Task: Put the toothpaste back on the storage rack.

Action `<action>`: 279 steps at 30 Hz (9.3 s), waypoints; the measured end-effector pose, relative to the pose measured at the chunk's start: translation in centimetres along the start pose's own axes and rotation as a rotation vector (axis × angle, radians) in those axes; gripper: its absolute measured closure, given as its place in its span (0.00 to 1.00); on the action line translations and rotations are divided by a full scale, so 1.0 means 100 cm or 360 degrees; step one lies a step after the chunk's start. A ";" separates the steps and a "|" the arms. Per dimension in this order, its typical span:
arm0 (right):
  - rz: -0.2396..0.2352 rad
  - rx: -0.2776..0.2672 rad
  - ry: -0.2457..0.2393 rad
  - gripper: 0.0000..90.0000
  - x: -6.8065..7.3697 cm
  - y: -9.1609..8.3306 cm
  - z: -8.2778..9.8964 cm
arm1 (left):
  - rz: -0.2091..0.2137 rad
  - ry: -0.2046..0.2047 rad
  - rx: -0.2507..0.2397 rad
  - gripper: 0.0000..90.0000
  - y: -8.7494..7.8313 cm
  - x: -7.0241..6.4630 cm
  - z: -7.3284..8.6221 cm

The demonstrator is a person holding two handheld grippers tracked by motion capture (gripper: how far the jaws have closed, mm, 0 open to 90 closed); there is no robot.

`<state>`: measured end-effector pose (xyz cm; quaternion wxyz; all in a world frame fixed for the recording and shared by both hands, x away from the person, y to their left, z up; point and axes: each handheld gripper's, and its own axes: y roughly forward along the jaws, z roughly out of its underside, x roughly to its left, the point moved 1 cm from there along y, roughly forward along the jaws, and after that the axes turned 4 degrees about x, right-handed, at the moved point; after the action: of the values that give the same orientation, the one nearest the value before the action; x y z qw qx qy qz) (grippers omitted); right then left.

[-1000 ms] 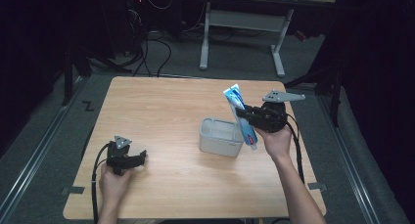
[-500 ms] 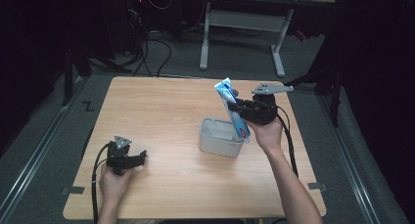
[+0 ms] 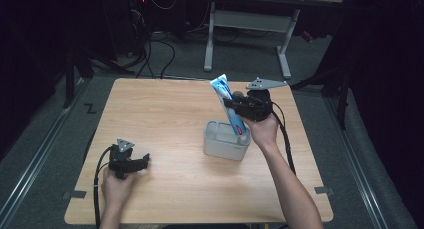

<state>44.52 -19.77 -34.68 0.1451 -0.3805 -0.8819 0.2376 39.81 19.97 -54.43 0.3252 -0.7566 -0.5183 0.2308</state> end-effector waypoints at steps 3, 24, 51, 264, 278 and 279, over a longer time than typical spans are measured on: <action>0.0002 0.0006 0.0008 0.82 -0.002 0.005 0.000 | 0.0000 0.0000 0.0000 0.20 0.000 0.000 0.000; -0.0008 0.0035 0.0020 0.82 0.004 0.027 0.002 | 0.0000 -0.0001 -0.0002 0.20 0.000 0.000 0.000; -0.0002 0.0179 0.0000 0.82 0.005 0.049 0.021 | 0.0000 0.0001 -0.0001 0.20 0.000 0.000 0.000; 0.0708 0.0392 0.0283 0.42 -0.070 -0.030 0.213 | 0.0008 0.0000 -0.0002 0.20 -0.001 -0.001 0.001; 0.0670 0.0397 0.0366 0.40 -0.080 -0.022 0.232 | 0.0009 0.0001 0.0000 0.20 -0.001 -0.001 0.001; 0.0676 0.0395 0.0369 0.40 -0.079 -0.022 0.232 | 0.0009 0.0001 0.0000 0.20 -0.001 0.000 0.001</action>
<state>38.33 -34.13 -53.71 0.2376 -0.5608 -0.7240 0.3239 39.69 19.96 -54.42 0.3248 -0.7581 -0.5160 0.2314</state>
